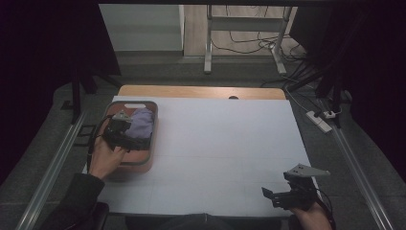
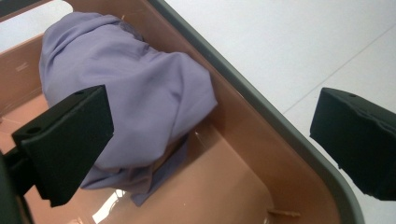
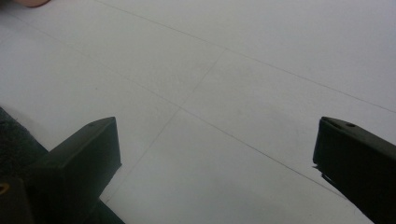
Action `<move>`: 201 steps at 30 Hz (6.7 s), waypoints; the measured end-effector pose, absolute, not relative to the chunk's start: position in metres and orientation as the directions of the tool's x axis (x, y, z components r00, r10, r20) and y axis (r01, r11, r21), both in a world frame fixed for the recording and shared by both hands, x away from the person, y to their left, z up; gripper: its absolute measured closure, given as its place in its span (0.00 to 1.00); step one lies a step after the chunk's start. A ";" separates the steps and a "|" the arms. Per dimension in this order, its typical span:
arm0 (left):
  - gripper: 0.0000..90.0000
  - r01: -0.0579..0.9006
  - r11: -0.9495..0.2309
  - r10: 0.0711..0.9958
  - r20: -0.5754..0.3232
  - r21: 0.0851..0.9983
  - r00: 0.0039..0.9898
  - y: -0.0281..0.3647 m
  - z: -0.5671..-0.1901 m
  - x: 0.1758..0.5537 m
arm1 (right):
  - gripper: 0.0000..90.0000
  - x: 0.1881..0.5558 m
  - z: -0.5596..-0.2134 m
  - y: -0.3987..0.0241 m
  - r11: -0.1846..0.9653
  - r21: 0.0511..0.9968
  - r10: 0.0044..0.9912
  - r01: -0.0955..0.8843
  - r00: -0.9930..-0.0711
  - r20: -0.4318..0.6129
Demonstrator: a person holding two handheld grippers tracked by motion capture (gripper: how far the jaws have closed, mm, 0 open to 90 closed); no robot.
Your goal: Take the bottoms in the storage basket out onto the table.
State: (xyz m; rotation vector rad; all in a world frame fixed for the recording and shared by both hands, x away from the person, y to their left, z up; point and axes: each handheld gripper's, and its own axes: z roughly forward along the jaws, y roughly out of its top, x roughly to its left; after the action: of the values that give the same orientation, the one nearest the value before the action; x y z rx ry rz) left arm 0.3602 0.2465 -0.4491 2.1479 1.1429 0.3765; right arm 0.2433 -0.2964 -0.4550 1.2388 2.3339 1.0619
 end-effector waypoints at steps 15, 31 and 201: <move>0.00 0.668 -0.392 0.836 -0.060 0.632 0.546 0.247 -0.454 0.392 | 0.00 0.243 -0.455 -0.296 0.359 0.724 0.805 0.590 -0.588 0.081; 0.00 0.706 -0.361 0.869 -0.054 0.609 0.491 0.255 -0.462 0.422 | 0.00 0.244 -0.455 -0.296 0.360 0.722 0.804 0.591 -0.589 0.082; 0.67 0.483 -0.456 0.651 -0.090 0.747 0.754 0.136 -0.368 0.398 | 0.01 0.240 -0.455 -0.296 0.376 0.730 0.790 0.570 -0.610 0.069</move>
State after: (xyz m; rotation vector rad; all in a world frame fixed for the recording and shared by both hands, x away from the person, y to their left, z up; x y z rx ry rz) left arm 0.3976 0.1360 -0.3679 2.1428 0.8475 0.2655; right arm 0.2398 -0.2959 -0.4547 1.1978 2.3485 1.0705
